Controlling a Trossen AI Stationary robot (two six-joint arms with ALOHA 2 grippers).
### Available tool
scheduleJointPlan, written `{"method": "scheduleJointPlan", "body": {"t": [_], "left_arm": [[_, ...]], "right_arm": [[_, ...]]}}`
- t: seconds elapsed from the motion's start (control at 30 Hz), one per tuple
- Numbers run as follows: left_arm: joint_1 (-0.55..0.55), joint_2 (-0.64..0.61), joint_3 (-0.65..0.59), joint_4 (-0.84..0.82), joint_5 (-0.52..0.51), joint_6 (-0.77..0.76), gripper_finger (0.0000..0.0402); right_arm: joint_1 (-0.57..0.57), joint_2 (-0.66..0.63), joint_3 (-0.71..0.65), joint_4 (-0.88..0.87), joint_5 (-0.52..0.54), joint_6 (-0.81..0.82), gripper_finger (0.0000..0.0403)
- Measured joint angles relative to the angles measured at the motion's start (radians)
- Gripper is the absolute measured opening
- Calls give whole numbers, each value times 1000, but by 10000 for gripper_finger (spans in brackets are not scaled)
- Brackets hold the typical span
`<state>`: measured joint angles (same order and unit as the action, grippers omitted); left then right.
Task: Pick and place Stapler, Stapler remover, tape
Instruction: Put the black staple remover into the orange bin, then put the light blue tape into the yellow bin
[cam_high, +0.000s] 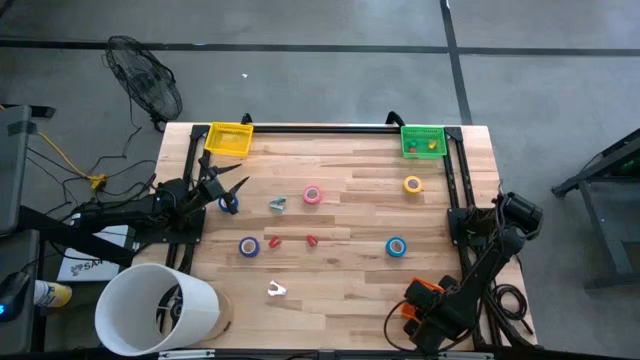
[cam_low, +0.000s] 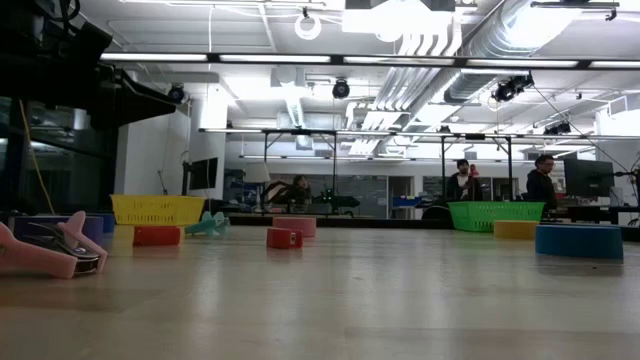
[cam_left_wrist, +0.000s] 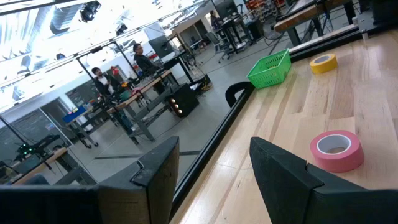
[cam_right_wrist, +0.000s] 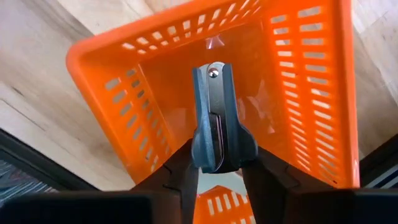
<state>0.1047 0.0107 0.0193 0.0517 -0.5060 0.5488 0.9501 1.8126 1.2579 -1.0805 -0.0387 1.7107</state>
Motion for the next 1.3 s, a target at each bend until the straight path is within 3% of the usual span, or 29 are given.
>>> {"method": "scheduleJointPlan", "body": {"t": [0.23,0.47,0.63,0.97,1.03,1.2,1.3], "left_arm": [[0,0,0,0,0,-3,193],[0,0,0,21,2,-8,193],[0,0,0,26,2,-8,193],[0,0,0,27,104,-9,193],[0,0,0,27,111,-9,193],[0,0,0,26,111,-10,193],[0,0,0,10,112,-10,193]], "right_arm": [[0,0,0,-10,0,-9,154],[0,-1,0,-58,-96,-13,200],[0,-19,0,-71,-101,-17,230],[-11,-98,0,-98,-61,-90,239],[-26,-115,0,-140,-29,-127,240],[-82,-141,0,-194,197,-324,237],[-126,-140,0,-194,276,-432,237]]}}
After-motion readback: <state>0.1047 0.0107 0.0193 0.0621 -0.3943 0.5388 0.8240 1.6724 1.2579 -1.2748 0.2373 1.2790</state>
